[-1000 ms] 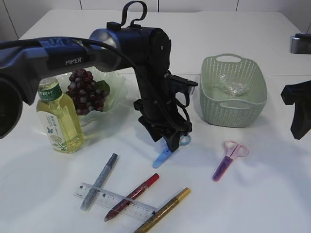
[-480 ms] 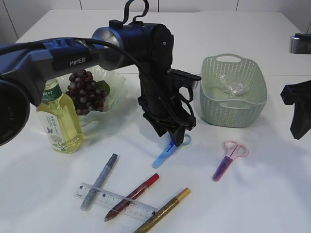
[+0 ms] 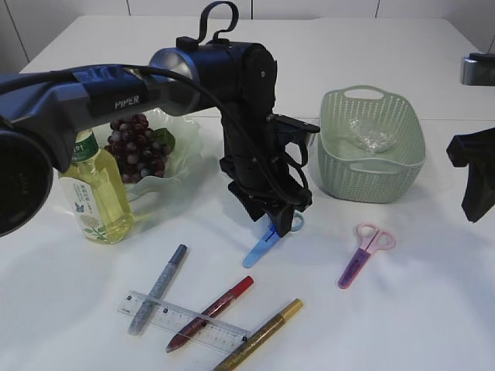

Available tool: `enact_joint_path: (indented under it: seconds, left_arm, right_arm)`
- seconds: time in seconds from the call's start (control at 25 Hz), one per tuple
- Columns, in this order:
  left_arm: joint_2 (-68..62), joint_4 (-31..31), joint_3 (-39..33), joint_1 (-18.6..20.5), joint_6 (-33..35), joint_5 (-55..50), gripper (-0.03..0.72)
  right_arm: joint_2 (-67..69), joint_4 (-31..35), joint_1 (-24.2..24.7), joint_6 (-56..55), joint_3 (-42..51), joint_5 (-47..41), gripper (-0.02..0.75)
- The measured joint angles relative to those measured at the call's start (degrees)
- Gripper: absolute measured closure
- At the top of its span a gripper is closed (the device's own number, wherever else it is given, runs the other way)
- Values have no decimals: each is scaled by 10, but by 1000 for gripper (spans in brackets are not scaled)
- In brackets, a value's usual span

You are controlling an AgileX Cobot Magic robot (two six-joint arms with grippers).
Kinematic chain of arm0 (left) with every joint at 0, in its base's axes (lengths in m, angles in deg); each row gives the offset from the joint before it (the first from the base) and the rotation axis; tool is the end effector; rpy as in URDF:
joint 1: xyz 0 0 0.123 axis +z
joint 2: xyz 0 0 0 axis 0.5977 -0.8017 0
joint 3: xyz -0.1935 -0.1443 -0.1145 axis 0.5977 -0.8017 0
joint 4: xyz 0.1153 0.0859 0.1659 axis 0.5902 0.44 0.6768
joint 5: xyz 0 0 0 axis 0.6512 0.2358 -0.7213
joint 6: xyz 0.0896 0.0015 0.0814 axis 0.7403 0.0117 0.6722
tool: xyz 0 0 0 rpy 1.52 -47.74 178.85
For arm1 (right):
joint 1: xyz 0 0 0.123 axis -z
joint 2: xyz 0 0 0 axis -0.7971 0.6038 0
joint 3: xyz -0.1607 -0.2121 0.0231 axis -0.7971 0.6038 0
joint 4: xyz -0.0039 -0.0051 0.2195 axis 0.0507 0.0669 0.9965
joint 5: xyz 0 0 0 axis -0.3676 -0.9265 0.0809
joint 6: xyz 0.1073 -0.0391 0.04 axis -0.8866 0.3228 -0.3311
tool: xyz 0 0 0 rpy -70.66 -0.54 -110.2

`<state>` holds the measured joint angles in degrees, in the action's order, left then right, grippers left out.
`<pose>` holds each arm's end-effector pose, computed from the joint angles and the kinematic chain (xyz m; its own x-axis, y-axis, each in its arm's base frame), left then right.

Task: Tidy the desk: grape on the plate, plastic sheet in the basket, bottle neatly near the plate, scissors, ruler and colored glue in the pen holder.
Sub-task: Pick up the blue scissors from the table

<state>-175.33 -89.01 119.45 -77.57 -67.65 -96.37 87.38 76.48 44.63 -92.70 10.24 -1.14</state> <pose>0.3368 -0.3191 0.1124 -0.6990 0.7028 -0.1324 0.7148 0.6804 -0.1616 0.2412 0.0388 0.2471 -0.9929 -0.0084 -0.1186 -0.0141 0.9988 0.0478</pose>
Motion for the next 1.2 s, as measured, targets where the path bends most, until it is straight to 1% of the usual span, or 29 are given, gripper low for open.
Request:
enact_joint_path:
  seconds: [0.32,0.52,1.04,1.2]
  left_arm:
    - [-16,-1,0,0,0,0,272]
    - [-19,-1,0,0,-4,0,288]
    - [-21,4,0,0,-13,0,293]
    - [-21,4,0,0,-14,0,306]
  right_arm:
    - [0,0,0,1,0,0,307]
    - [0,0,0,1,0,0,307]
    - [0,0,0,3,0,0,307]
    - [0,0,0,3,0,0,307]
